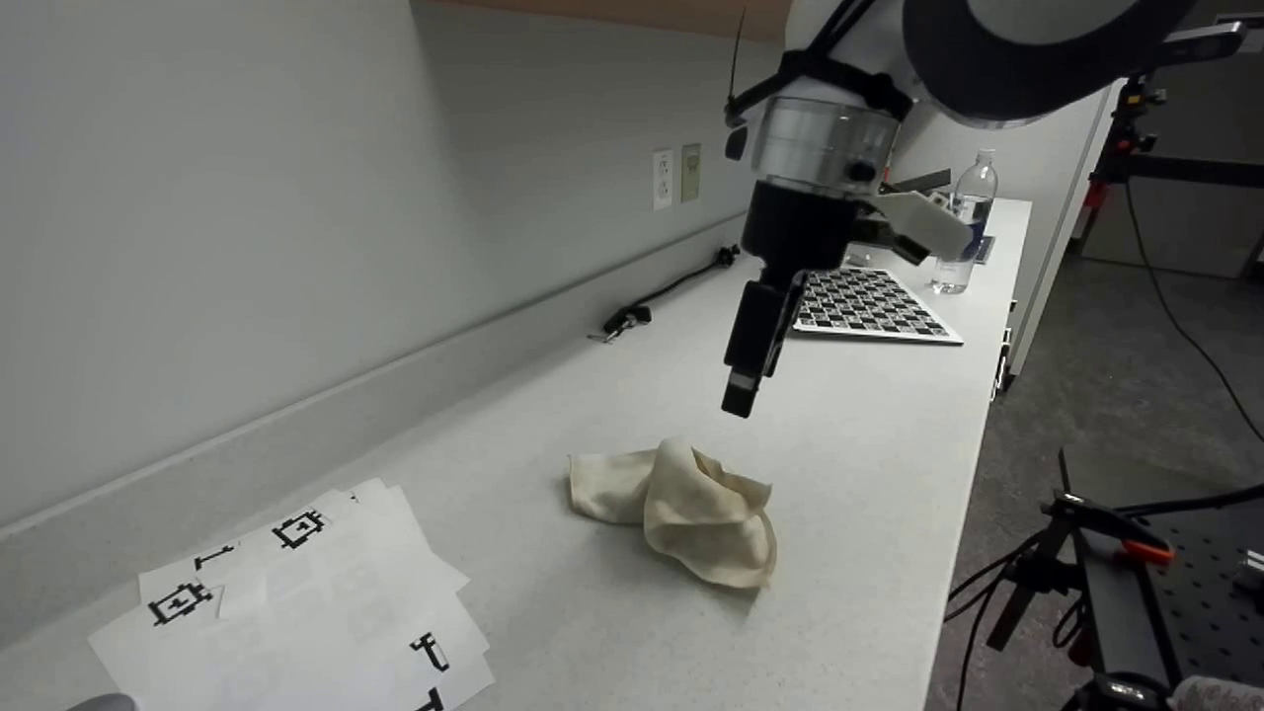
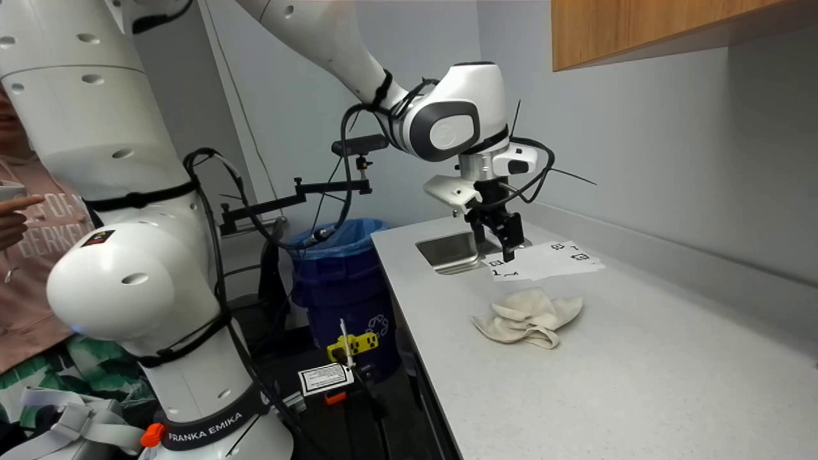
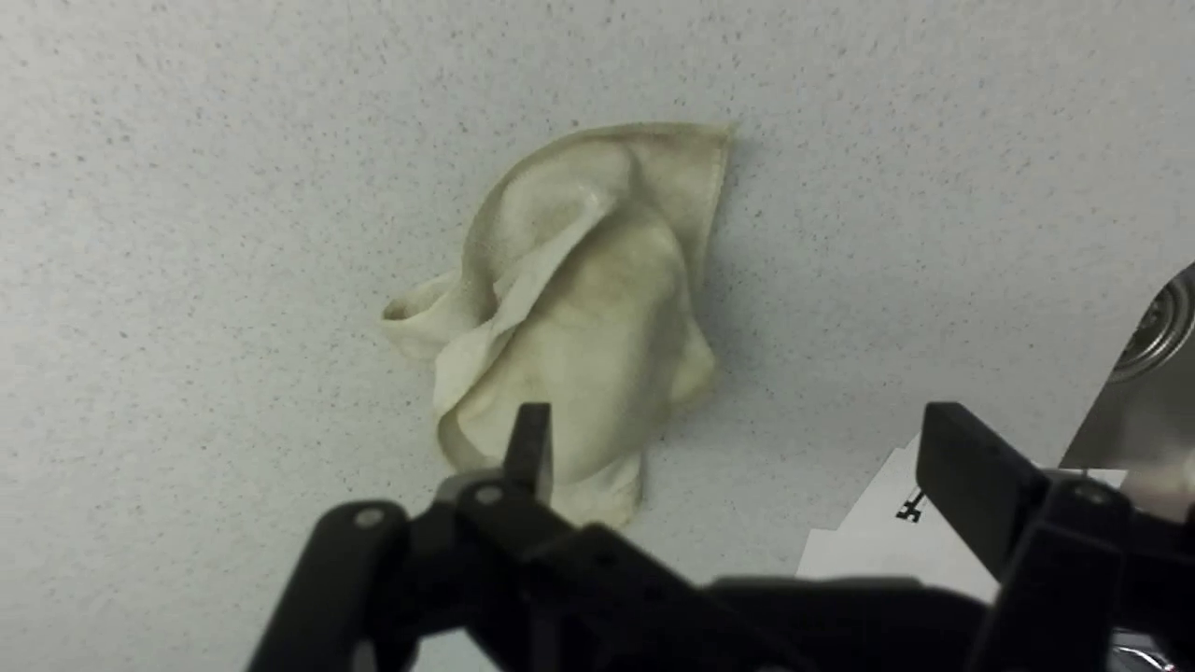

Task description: Use the towel to wipe the counter

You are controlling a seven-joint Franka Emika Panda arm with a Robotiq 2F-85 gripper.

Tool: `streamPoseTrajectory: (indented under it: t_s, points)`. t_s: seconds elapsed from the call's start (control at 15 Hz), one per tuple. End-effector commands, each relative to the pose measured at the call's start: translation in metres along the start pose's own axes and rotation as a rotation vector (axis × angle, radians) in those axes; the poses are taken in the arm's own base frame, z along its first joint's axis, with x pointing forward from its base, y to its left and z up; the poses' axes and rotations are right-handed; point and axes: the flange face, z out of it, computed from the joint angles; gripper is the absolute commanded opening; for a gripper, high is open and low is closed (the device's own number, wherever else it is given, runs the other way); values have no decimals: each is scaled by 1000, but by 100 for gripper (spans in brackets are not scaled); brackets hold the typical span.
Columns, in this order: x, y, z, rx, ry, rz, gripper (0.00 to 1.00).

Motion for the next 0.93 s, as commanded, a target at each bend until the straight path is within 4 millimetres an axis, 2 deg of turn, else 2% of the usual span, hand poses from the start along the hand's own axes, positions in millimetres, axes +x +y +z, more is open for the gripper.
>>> streamPoseTrajectory:
  t_s: [0.0, 0.4, 0.47, 0.87]
  points:
    - [-23, -2, -33, -20, -34, -26, 100]
    - [-38, 1, -62, -63, -27, -69, 100]
    - [-26, 0, -50, -54, -28, -53, 100]
    - [-27, 1, -48, -53, -33, -52, 100]
